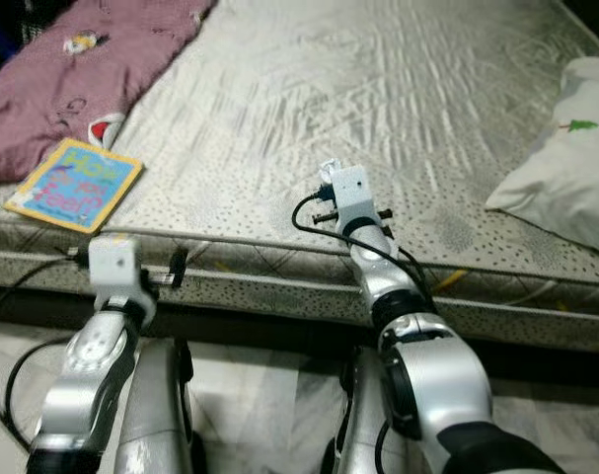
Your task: Clean up the room
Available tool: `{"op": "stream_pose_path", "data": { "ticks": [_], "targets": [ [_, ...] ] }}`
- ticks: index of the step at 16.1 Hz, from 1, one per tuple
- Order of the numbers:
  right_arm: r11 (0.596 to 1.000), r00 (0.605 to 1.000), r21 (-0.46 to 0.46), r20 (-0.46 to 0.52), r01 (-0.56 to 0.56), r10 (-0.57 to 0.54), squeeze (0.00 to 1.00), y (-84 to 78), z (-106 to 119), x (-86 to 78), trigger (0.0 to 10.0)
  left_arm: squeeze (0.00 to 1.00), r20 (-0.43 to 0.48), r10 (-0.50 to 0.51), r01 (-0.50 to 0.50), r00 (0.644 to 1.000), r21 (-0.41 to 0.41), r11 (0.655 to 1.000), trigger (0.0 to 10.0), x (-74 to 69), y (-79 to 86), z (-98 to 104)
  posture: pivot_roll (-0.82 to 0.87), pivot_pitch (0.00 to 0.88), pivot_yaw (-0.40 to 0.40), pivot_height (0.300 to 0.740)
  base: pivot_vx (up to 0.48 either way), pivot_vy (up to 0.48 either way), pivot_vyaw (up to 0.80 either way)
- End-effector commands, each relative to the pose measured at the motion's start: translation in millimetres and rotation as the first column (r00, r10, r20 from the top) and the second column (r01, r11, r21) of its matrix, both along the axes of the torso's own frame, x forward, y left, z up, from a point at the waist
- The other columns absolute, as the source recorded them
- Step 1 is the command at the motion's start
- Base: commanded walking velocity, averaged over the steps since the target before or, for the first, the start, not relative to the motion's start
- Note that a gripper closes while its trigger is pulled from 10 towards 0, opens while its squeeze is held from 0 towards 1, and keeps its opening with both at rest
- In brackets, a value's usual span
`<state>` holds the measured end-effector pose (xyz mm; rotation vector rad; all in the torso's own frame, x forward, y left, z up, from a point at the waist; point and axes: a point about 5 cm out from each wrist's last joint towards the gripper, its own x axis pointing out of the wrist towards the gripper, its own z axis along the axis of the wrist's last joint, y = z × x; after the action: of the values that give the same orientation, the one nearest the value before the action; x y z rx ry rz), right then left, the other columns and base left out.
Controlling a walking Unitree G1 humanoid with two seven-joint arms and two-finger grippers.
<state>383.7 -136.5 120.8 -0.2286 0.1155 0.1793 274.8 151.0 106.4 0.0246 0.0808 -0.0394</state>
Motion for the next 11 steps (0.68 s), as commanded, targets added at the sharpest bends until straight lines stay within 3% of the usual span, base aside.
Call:
{"op": "stream_pose_path", "data": {
  "ticks": [1, 3, 4, 5, 7, 9, 10, 11],
  "targets": [
    [0.999, 0.998, 0.042, -0.052, -0.033, 0.035, 0.0, -0.3, -15, -7.8, 0.0, 0.0, 0.021, -0.015, 0.015, 1.0, 0.011, 1.0, 10.0, 6.7, -1.4, 1, 0.1, 0.0, 0.007, 0.489, 0.0, 0.0, 0.0],
    [0.992, 0.99, 0.051, -0.074, -0.115, 0.119, 0.0, 5.9, -34, -22.9, 0.0, 0.0, 0.038, -0.038, 0.037, 0.999, 0.015, 0.999, 10.0, 17.3, -2.4, 1, 0.09, 0.0, 0.026, 0.489, 0.0, 0.0, 0.0],
    [0.982, 0.984, 0.082, -0.05, -0.167, 0.172, 0.0, 10.7, -44, -37.6, 0.0, 0.0, 0.067, -0.101, 0.103, 0.993, -0.026, 0.994, 10.0, 19.0, -7.9, 2, 0.08, 0.0, 0.03, 0.489, 0.0, 0.0, 0.0],
    [0.981, 0.983, 0.089, -0.042, -0.174, 0.178, 0.0, 11.5, -45, -40.1, 0.0, 0.0, 0.081, -0.12, 0.123, 0.989, -0.045, 0.991, 10.0, 18.9, -9.4, 3, 0.08, 0.0, 0.029, 0.489, 0.0, 0.0, 0.0],
    [0.985, 0.991, 0.129, 0.092, -0.112, 0.101, 0.0, 8.2, -29, -41.4, 0.0, 0.0, 0.129, -0.152, 0.157, 0.98, -0.028, 0.987, 10.0, 17.5, -12.3, 6, 0.08, 0.0, 0.02, 0.489, 0.0, 0.0, 0.0],
    [0.982, 0.989, 0.189, 0.14, 0.025, -0.052, 0.0, -4.4, -25, -44.6, 0.0, 0.0, 0.147, -0.077, 0.079, 0.986, -0.004, 0.997, 10.0, 17.6, -3.5, 5, 0.11, 0.0, 0.0, 0.489, 0.0, 0.0, 0.0],
    [0.971, 0.984, 0.213, 0.113, 0.112, -0.139, 0.0, -9.9, -30, -47.4, 10.0, 0.0, 0.148, -0.02, 0.019, 0.989, 0.008, 1.0, 10.0, 16.9, 5.0, 5, 0.12, 0.0, -0.001, 0.489, 0.0, 0.0, 0.0],
    [0.965, 0.983, 0.224, 0.095, 0.134, -0.159, 0.0, -8.2, -33, -50.6, 10.0, 0.0, 0.136, -0.01, 0.01, 0.991, 0.003, 1.0, 10.0, 15.1, 7.2, 1, 0.11, 0.0, 0.0, 0.489, 0.0, 0.0, -0.46]
  ]
}}
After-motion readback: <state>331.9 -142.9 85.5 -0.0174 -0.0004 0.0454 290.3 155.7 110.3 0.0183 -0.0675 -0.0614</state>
